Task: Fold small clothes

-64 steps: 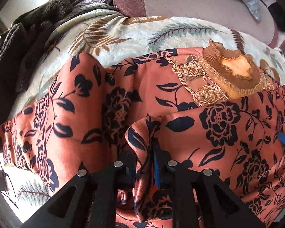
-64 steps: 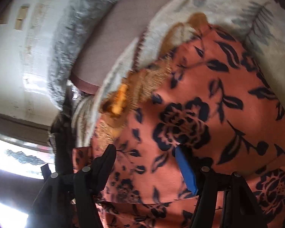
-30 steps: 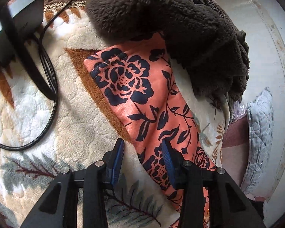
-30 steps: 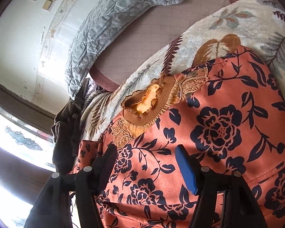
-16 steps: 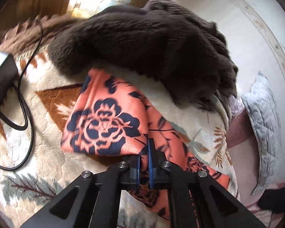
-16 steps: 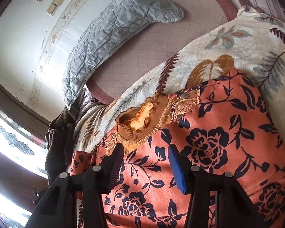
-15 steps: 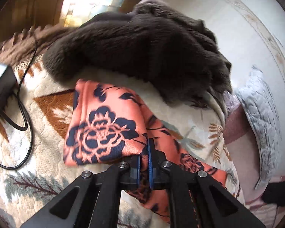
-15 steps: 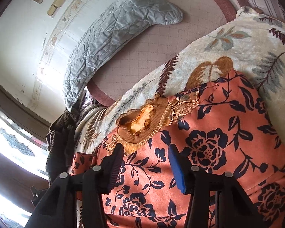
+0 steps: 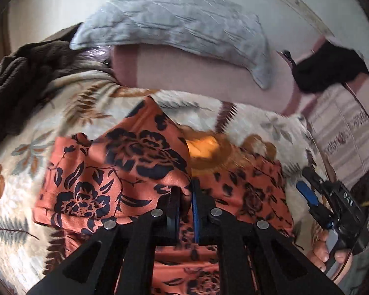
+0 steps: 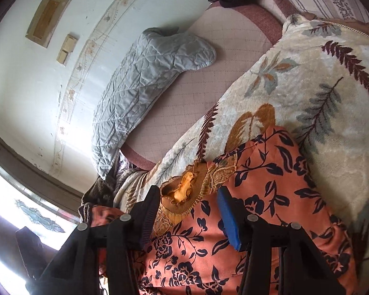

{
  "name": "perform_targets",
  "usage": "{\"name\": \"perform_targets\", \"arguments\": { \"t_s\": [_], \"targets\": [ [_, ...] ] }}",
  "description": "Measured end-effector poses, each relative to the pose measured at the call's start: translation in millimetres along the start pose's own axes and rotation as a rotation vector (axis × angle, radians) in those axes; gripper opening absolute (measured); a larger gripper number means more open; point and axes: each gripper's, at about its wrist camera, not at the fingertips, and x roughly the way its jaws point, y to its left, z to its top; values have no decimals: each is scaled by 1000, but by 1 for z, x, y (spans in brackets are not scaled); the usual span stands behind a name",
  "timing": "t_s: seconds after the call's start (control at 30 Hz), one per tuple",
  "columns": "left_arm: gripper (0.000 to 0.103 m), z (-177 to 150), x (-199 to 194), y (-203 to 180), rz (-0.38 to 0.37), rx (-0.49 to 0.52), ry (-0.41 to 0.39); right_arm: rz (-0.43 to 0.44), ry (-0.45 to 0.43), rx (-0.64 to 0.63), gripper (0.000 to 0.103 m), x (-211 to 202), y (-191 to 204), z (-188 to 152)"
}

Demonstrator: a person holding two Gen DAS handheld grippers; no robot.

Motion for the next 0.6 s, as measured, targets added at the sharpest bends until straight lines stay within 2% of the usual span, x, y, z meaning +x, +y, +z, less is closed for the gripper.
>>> {"name": "perform_targets", "arguments": {
  "t_s": [0.03, 0.1, 0.2, 0.3, 0.37, 0.4, 0.47, 0.6],
  "targets": [
    [23, -4, 2, -17, -41, 45, 21, 6, -6, 17, 53, -4, -4, 3],
    [57, -15, -6, -40, -80, 123, -1, 17, -8, 49, 56, -8, -10, 9],
    [75, -25, -36, -30, -35, 132, -156, 14, 16, 50, 58, -5, -12, 12],
    [81, -28, -49, 11, 71, 54, -243, -5, 92, -4, 59, 9, -4, 5],
    [81, -30, -41, 43, 186, -7, -240, -37, 153, -63, 61, 23, 4, -5],
    [81, -34, -34, 60, 217, -42, -223, -58, 188, -99, 64, 30, 8, -11],
    [81, -42, -20, 91, 229, -115, -185, -102, 253, -164, 65, 46, 14, -23],
    [81, -62, -1, 131, 233, -216, -168, -213, 298, -215, 65, 76, 4, -40]
  ]
}}
